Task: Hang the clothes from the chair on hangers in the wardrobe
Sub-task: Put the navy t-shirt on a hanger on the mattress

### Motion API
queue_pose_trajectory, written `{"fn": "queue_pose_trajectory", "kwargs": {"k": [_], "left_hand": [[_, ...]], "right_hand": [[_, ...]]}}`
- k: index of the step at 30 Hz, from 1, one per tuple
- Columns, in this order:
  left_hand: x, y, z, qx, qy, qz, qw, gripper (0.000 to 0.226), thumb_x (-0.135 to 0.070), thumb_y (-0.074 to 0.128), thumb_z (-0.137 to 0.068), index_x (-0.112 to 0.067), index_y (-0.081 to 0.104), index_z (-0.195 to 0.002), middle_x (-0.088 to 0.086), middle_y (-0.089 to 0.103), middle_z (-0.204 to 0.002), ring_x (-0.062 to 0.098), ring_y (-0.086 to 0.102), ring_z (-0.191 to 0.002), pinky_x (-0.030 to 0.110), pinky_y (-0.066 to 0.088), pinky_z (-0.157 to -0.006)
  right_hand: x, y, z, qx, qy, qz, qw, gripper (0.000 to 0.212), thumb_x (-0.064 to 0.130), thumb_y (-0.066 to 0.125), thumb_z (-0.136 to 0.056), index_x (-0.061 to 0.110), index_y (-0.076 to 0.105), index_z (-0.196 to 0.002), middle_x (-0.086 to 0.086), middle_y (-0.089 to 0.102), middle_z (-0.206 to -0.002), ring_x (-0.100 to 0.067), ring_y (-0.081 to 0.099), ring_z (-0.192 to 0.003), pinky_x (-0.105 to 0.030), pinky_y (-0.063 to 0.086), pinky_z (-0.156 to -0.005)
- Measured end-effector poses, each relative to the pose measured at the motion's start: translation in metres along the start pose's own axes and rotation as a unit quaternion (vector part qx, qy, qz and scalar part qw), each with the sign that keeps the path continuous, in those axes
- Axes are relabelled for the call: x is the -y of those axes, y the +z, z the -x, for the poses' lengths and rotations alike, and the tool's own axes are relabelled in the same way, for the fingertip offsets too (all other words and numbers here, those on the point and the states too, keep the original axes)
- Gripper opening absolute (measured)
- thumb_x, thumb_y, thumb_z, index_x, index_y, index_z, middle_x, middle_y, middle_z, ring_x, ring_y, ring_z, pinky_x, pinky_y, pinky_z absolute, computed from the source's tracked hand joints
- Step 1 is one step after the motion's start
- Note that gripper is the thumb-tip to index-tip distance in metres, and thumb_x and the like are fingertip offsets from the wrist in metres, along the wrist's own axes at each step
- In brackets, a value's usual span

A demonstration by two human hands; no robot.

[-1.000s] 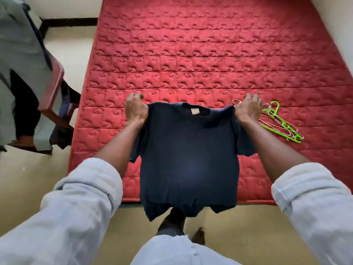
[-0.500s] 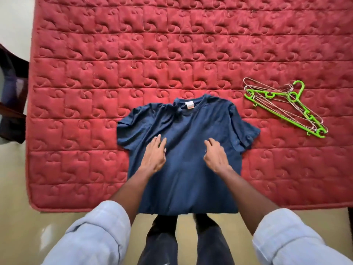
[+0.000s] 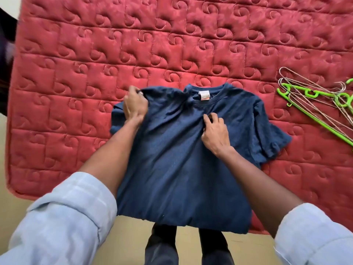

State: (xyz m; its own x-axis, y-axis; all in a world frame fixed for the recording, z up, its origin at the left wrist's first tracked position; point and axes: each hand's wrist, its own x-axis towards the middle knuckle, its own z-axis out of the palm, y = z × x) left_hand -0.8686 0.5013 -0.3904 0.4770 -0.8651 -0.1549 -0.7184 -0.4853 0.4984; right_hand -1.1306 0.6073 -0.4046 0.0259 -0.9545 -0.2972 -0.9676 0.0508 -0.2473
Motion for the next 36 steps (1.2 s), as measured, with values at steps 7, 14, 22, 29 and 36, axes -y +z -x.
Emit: {"fn": "queue_pose_trajectory", "kwargs": {"k": [7,14,22,29,36], "left_hand": [[0.016,0.014,0.022,-0.046,0.061,0.103,0.992,0.070,-0.008,0.047,-0.093,0.004,0.014,-0.153,0.030,0.011,-0.159,0.039,0.014,-0.149,0.037,0.009,-0.122],[0.047,0.057,0.136,0.135,0.324,-0.164,0.922,0.061,-0.043,0.032,-0.101,-0.014,0.028,-0.154,0.015,0.017,-0.162,0.032,0.011,-0.151,0.055,0.011,-0.121],[0.051,0.053,0.147,0.156,0.272,-0.224,0.923,0.064,-0.049,0.030,-0.100,-0.021,0.017,-0.156,0.015,0.009,-0.164,0.034,0.004,-0.151,0.055,0.001,-0.121],[0.074,0.052,0.242,0.247,0.369,-0.229,0.866,0.060,-0.049,0.026,-0.102,-0.024,0.024,-0.156,0.011,0.009,-0.164,0.030,0.002,-0.152,0.055,0.008,-0.121],[0.035,0.057,0.252,0.238,0.352,-0.228,0.876,0.067,-0.028,0.042,-0.081,-0.007,0.043,-0.145,0.021,0.027,-0.157,0.036,0.020,-0.147,0.054,0.013,-0.120]], "right_hand": [[0.003,0.007,-0.002,-0.017,0.023,-0.025,0.999,0.057,0.008,0.053,-0.082,0.013,0.049,-0.139,-0.013,0.049,-0.131,-0.037,0.050,-0.100,-0.046,0.046,-0.088],[0.001,0.033,0.037,-0.033,-0.013,0.009,0.999,0.059,0.041,0.050,-0.096,0.017,0.037,-0.149,-0.011,0.030,-0.157,-0.033,0.034,-0.136,-0.045,0.033,-0.108],[-0.036,0.050,0.080,-0.032,0.209,0.018,0.977,0.072,0.056,0.019,-0.097,0.016,0.009,-0.156,-0.008,0.002,-0.164,-0.031,0.001,-0.150,-0.050,0.001,-0.121],[-0.036,0.069,0.143,0.014,0.051,0.024,0.998,0.066,0.053,0.024,-0.100,0.020,0.015,-0.155,-0.003,0.012,-0.163,-0.022,0.006,-0.151,-0.040,-0.001,-0.122],[-0.079,0.050,0.156,-0.037,0.211,-0.028,0.976,0.073,0.051,0.033,-0.095,0.013,0.019,-0.155,-0.013,0.010,-0.163,-0.032,0.007,-0.150,-0.045,0.006,-0.121]]}}
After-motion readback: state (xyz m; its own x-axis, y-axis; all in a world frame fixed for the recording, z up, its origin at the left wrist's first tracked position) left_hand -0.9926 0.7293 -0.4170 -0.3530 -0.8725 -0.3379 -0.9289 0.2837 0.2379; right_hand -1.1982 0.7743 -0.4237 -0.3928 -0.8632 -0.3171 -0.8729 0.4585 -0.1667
